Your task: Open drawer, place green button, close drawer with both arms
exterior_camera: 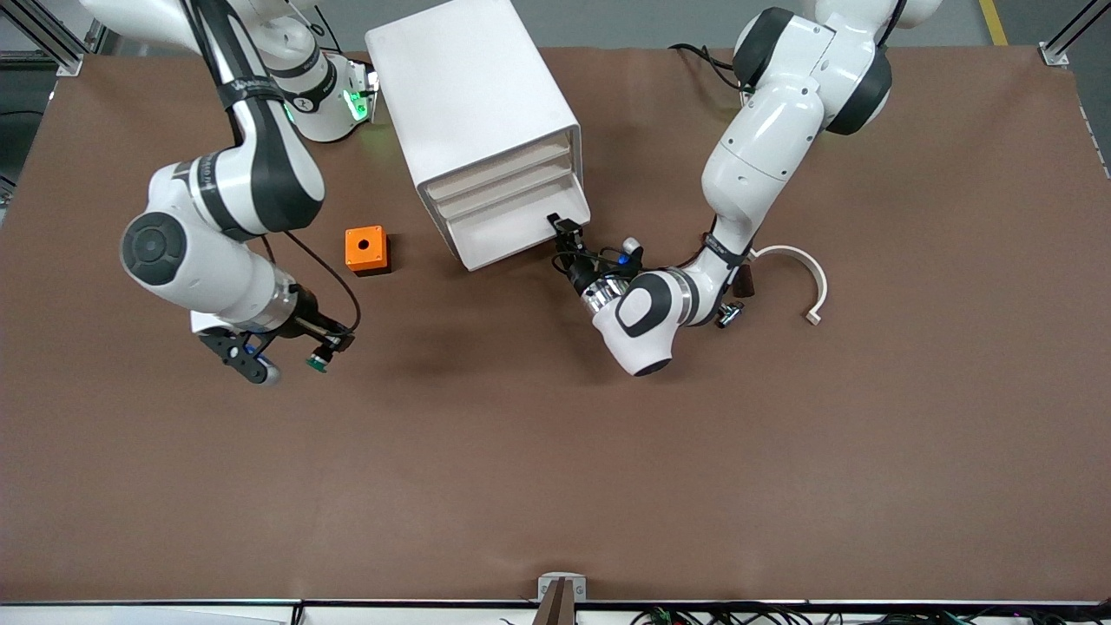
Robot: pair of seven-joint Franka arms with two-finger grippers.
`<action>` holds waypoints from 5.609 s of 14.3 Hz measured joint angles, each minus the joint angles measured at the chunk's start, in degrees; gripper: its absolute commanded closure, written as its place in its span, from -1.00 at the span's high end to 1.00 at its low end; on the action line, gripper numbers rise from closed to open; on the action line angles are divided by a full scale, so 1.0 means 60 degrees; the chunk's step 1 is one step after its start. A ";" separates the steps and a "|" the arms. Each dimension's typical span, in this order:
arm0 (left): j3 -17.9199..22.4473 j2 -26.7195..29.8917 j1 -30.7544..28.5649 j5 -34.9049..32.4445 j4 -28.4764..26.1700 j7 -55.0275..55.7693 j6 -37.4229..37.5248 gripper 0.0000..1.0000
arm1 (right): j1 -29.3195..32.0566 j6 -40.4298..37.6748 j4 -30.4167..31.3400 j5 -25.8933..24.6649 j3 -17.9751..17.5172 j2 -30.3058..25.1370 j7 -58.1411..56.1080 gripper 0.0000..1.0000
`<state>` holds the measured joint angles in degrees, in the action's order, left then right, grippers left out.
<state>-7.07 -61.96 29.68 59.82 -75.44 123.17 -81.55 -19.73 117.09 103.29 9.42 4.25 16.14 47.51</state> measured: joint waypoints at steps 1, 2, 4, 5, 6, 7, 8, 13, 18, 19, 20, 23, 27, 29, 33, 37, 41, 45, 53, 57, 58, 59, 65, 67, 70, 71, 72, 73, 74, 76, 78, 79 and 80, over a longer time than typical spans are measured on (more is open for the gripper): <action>0.0003 0.0000 -0.0100 0.0004 0.0013 0.0085 -0.0014 -0.72 | -0.0249 0.0017 0.0007 0.0003 -0.0001 0.0000 0.0430 -0.95; 0.0005 0.0000 -0.0216 0.0006 0.0031 0.0141 -0.0032 -0.72 | -0.0513 0.0056 0.0012 0.0005 -0.0002 0.0000 0.0868 -0.95; 0.0015 0.0000 -0.0497 0.0006 0.0060 0.0186 -0.0047 -0.72 | -0.1057 0.0201 0.0035 0.0009 -0.0006 0.0001 0.1750 -0.95; 0.0021 -0.0001 -0.0652 0.0006 0.0063 0.0206 -0.0048 -0.71 | -0.1318 0.0293 0.0062 0.0010 -0.0008 0.0003 0.2170 -0.95; 0.0022 0.0000 -0.0785 0.0006 0.0063 0.0229 -0.0048 -0.70 | -0.1561 0.0418 0.0119 0.0011 -0.0008 0.0004 0.2567 -0.95; 0.0022 0.0000 -0.0900 0.0006 0.0064 0.0249 -0.0048 -0.70 | -0.1801 0.0607 0.0213 0.0013 -0.0009 0.0006 0.2959 -0.95; 0.0022 0.0000 -0.0990 0.0006 0.0065 0.0268 -0.0048 -0.69 | -0.2071 0.0823 0.0331 0.0013 -0.0010 0.0013 0.3358 -0.95; 0.0045 0.0000 -0.1136 0.0009 0.0095 0.0290 -0.0127 -0.58 | -0.3503 0.1797 0.0803 0.0014 -0.0010 0.0060 0.5391 -0.95; 0.0085 -0.0001 -0.1176 0.0289 0.0145 0.0290 -0.0428 0.42 | -0.4330 0.1823 0.1054 0.0013 -0.0004 0.0107 0.6055 -0.95; 0.0087 -0.0001 -0.1193 0.0304 0.0183 0.0290 -0.0439 0.62 | -0.4434 0.1826 0.1159 0.0012 0.0000 0.0140 0.6068 -0.95; 0.0087 -0.0001 -0.1224 0.0325 0.0228 0.0290 -0.0442 1.00 | -0.4568 0.1868 0.1279 0.0012 -0.0001 0.0190 0.6068 -0.95; 0.0077 0.0007 -0.1387 0.0357 0.0430 0.0278 -0.0442 1.00 | -0.5100 0.2292 0.1573 0.0011 -0.0002 0.0509 0.6077 -0.95; 0.0035 0.0043 -0.1933 0.0369 0.0853 -0.1067 -0.0435 1.00 | -0.5560 0.2770 0.1641 0.0003 0.0006 0.1017 0.6356 -0.95; 0.0026 0.0083 -0.2122 0.0369 0.1048 -0.2437 -0.0430 1.00 | -0.5630 0.2810 0.1629 -0.0012 0.0031 0.1024 0.6572 -0.95; 0.0034 0.0375 -0.2155 -0.0121 0.1711 -0.5201 -0.0415 1.00 | -0.5800 0.2809 0.1617 -0.0012 0.0034 0.1024 0.7033 -0.95; 0.0017 0.1502 -0.2028 -0.1673 0.1857 -0.7815 -0.0413 1.00 | -0.5979 0.2442 0.1555 -0.0012 0.0034 0.0982 0.7286 -0.72; 0.0037 0.2383 -0.1892 -0.2671 0.1865 -0.9794 -0.0836 1.00 | -0.5995 0.2263 0.1552 -0.0011 0.0031 0.0954 0.7335 1.00; 0.0035 0.2990 -0.1882 -0.3807 0.1857 -1.0773 -0.1543 1.00 | -0.5994 0.2292 0.1348 -0.0011 0.0087 0.0948 0.7341 1.00; -0.0014 0.3305 -0.0961 -0.6240 0.1576 -1.0804 -0.3232 1.00 | -0.3907 -0.1528 -0.1330 -0.0013 0.0333 0.0758 0.4224 1.00; -0.0012 0.3294 -0.0184 -0.7708 0.1145 -1.0115 -0.3978 1.00 | -0.1625 -0.3653 -0.2513 -0.0012 0.0384 0.0376 0.1237 1.00; -0.0014 0.3292 -0.0023 -0.8025 0.1012 -0.9870 -0.4122 1.00 | -0.1173 -0.3970 -0.2585 -0.0026 0.0387 0.0230 0.0548 1.00; -0.0014 0.3288 0.0129 -0.8339 0.0844 -0.9562 -0.4339 1.00 | -0.0784 -0.4255 -0.2618 -0.0091 0.0391 0.0074 -0.0075 1.00; -0.0019 0.3281 0.0858 -0.9404 -0.0382 -0.8830 -0.5819 1.00 | 0.1006 -0.5500 -0.2632 -0.0759 0.0386 -0.0835 -0.2965 1.00; -0.0025 0.3280 0.1166 -0.9880 -0.0707 -0.8463 -0.6274 1.00 | 0.1639 -0.5838 -0.2633 -0.0836 0.0389 -0.1043 -0.3959 1.00; -0.0029 0.3280 0.1652 -0.9981 -0.0859 -0.8404 -0.6540 1.00 | 0.2470 -0.6183 -0.2632 -0.1211 0.0388 -0.1222 -0.5792 1.00; -0.0028 0.3279 0.1781 -0.9987 -0.0872 -0.8403 -0.6545 1.00 | 0.2681 -0.6187 -0.2634 -0.1293 0.0387 -0.1235 -0.6503 1.00; -0.0026 0.3275 0.1867 -0.9993 -0.0906 -0.8403 -0.6546 1.00 | 0.2872 -0.6185 -0.2639 -0.1332 0.0385 -0.1239 -0.7064 1.00; -0.0025 0.3263 0.1923 -1.0009 -0.0941 -0.8403 -0.6551 1.00 | 0.3028 -0.6183 -0.2648 -0.1349 0.0387 -0.1239 -0.7411 1.00; -0.0025 0.3239 0.1961 -1.0091 -0.0958 -0.8404 -0.6563 1.00 | 0.3142 -0.6172 -0.2668 -0.1356 0.0386 -0.1238 -0.7602 1.00; -0.0024 0.3150 0.1986 -1.0404 -0.0960 -0.8537 -0.6690 1.00 | 0.3197 -0.6159 -0.2854 -0.1377 0.0379 -0.1239 -0.7696 1.00; -0.0008 0.3056 0.1984 -1.0538 -0.0959 -0.9046 -0.6951 1.00 | 0.3197 -0.6159 -0.3042 -0.1499 0.0318 -0.1240 -0.7697 1.00; -0.0004 0.3015 0.1981 -1.0539 -0.0959 -0.9251 -0.7028 1.00 | 0.3196 -0.6159 -0.3077 -0.1546 0.0296 -0.1240 -0.7697 1.00; -0.0004 0.2978 0.1982 -1.0539 -0.0960 -0.9349 -0.7051 1.00 | 0.3196 -0.6159 -0.3089 -0.1562 0.0288 -0.1240 -0.7697 1.00</action>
<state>-7.09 -44.10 41.57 -3.42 -81.20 67.08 -123.86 -0.56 80.14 84.75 0.04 5.98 8.70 1.33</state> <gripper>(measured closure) 0.000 0.000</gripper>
